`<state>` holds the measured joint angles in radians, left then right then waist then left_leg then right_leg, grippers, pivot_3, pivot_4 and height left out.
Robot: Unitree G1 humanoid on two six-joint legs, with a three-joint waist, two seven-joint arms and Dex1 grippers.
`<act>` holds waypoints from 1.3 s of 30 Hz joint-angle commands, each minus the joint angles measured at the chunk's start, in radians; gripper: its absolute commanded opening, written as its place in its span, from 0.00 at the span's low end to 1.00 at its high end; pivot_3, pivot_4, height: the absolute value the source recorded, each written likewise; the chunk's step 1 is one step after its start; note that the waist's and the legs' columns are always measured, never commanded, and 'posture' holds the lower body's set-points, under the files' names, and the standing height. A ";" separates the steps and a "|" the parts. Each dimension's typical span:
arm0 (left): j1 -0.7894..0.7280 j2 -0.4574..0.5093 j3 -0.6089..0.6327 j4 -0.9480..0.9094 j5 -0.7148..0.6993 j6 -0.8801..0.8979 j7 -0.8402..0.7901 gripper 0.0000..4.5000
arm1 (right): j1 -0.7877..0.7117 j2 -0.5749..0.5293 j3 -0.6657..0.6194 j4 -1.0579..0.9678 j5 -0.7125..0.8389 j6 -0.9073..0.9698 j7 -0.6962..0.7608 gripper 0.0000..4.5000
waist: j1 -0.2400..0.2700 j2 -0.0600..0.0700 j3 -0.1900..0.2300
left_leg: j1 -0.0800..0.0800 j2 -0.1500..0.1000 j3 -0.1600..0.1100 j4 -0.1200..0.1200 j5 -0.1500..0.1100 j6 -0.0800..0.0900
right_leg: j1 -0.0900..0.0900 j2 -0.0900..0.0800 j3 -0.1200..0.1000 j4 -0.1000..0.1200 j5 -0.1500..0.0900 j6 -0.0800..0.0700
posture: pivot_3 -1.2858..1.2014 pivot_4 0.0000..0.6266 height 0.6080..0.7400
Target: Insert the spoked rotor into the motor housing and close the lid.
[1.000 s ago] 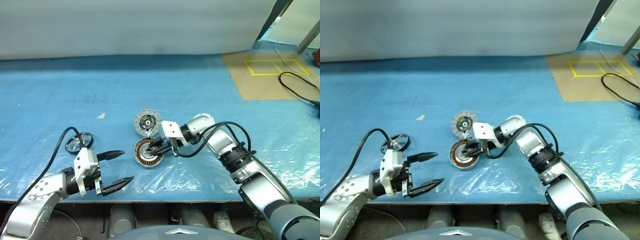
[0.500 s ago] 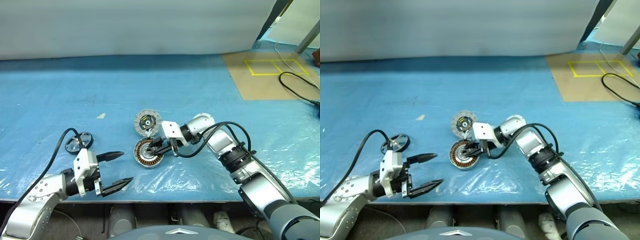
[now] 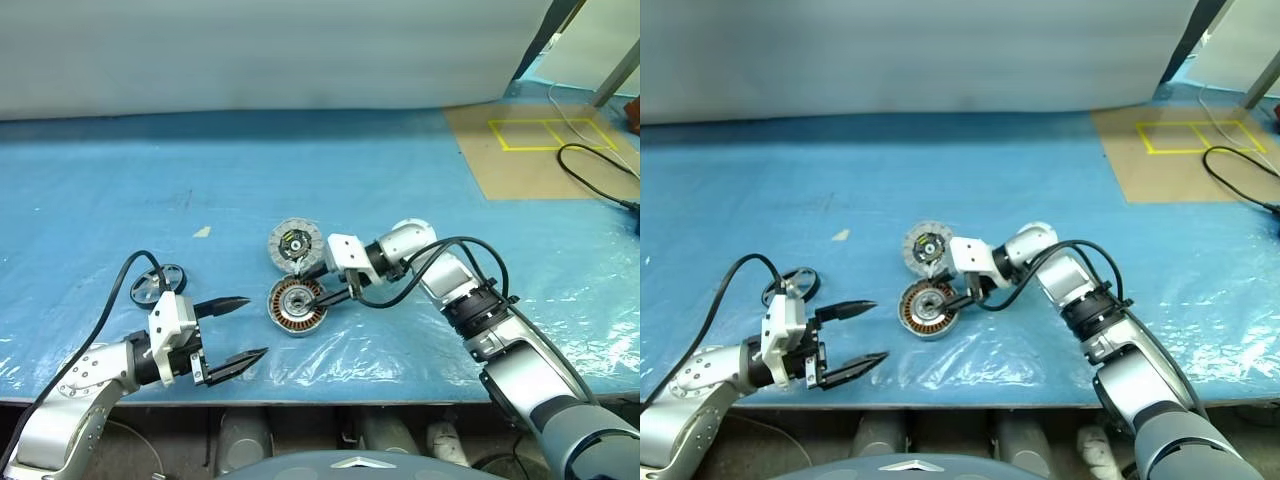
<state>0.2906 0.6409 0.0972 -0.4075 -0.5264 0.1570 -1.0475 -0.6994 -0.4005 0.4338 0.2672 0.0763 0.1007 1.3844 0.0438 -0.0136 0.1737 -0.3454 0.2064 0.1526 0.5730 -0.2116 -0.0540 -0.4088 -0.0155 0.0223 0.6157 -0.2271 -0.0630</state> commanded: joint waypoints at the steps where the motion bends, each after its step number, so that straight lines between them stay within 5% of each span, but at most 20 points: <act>1: 0.004 -0.008 -0.004 -0.016 -0.008 -0.009 0.002 1.00 | -0.027 -0.008 -0.036 -0.080 0.045 0.037 0.013 0.46 | -0.001 0.000 0.000 | 0.000 0.000 0.000 0.000 0.000 0.000 | 0.000 0.000 0.000 0.000 0.000 0.000 | 0.52 0.24 1.00; 8: 0.014 -0.013 -0.002 -0.023 -0.007 -0.006 0.007 1.00 | 0.015 -0.023 -0.058 -0.157 0.095 0.159 -0.003 0.00 | 0.000 0.000 0.000 | 0.000 0.000 0.000 0.000 0.000 0.000 | 0.000 0.000 0.000 0.000 0.000 0.000 | 0.52 0.24 1.00; 24: 0.015 -0.014 -0.002 -0.033 -0.008 0.004 0.027 1.00 | 0.008 0.037 0.073 -0.053 0.003 0.153 -0.023 0.00 | 0.000 0.000 0.000 | 0.000 0.000 0.000 0.000 0.000 -0.001 | 0.000 -0.001 0.000 0.000 0.000 0.000 | 0.52 0.24 1.00; 39: 0.002 -0.022 0.015 -0.029 -0.029 0.010 0.064 1.00 | 0.006 0.034 0.031 -0.025 0.011 0.097 -0.033 0.00 | -0.001 0.000 0.000 | 0.000 0.000 0.000 0.000 0.000 0.000 | 0.000 -0.001 0.000 0.001 0.000 0.000 | 0.52 0.24 1.00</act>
<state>0.2952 0.6234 0.0878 -0.4154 -0.5314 0.1653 -0.9893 -0.6846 -0.3608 0.4956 0.2779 0.0690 0.2173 1.3494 0.0431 -0.0136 0.1737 -0.3452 0.2062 0.1526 0.5733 -0.2114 -0.0544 -0.4088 -0.0163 0.0223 0.6165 -0.2272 -0.0630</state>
